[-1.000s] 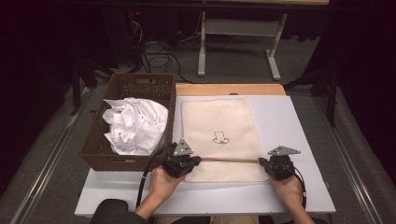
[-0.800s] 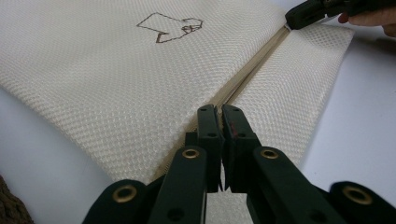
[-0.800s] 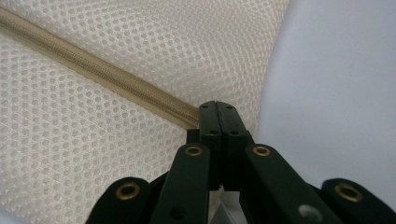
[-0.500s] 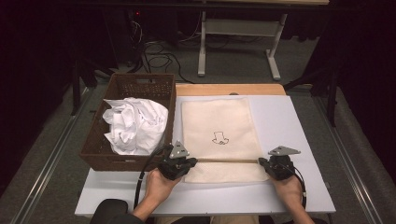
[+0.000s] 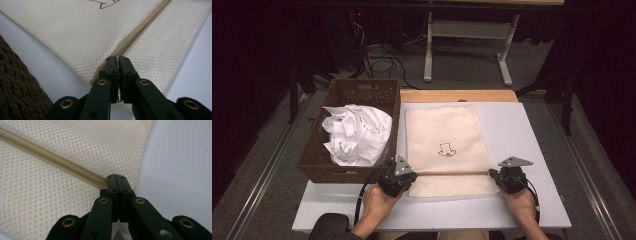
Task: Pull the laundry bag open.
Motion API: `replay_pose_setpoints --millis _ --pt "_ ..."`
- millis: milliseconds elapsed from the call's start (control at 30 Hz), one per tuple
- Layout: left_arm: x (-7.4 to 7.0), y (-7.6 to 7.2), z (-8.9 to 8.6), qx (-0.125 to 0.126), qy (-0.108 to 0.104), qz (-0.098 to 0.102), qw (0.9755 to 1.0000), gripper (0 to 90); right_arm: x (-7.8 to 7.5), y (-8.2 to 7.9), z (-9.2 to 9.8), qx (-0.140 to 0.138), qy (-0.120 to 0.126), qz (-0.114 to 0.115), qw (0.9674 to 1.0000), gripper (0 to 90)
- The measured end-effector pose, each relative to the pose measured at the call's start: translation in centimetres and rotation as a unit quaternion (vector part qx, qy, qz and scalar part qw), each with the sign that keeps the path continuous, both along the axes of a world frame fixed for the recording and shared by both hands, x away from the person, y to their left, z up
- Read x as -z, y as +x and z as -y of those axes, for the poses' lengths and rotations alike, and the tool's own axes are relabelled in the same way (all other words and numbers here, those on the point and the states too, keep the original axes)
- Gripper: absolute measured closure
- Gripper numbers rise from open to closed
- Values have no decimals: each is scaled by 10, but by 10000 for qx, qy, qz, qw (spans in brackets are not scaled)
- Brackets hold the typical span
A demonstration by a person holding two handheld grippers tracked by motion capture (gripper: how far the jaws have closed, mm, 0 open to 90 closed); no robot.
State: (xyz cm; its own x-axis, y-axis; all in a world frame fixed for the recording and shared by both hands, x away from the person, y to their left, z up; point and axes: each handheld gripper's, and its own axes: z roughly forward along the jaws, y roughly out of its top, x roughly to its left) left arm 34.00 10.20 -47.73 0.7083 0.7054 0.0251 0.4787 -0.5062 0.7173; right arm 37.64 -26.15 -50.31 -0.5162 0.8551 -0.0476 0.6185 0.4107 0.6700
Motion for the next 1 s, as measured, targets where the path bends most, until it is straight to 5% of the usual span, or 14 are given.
replay_pose_setpoints --millis 467,567,733,833,1000 --pt "18 10 -2 -388 16 -167 9991 859 -2 -2 -1 21 -85 75 9999 900" --pt "17 11 -4 -423 -44 -139 9990 842 -2 -2 3 21 105 56 9999 900" --pt "16 11 -5 -353 -123 -280 9989 726 -4 -3 3 -91 176 127 9997 816" --pt "15 8 -3 -282 -109 -166 9994 638 -8 -2 5 -107 379 133 9991 750" --pt "3 2 -3 -309 -517 12 9982 549 -13 -4 7 -112 515 340 9980 668"
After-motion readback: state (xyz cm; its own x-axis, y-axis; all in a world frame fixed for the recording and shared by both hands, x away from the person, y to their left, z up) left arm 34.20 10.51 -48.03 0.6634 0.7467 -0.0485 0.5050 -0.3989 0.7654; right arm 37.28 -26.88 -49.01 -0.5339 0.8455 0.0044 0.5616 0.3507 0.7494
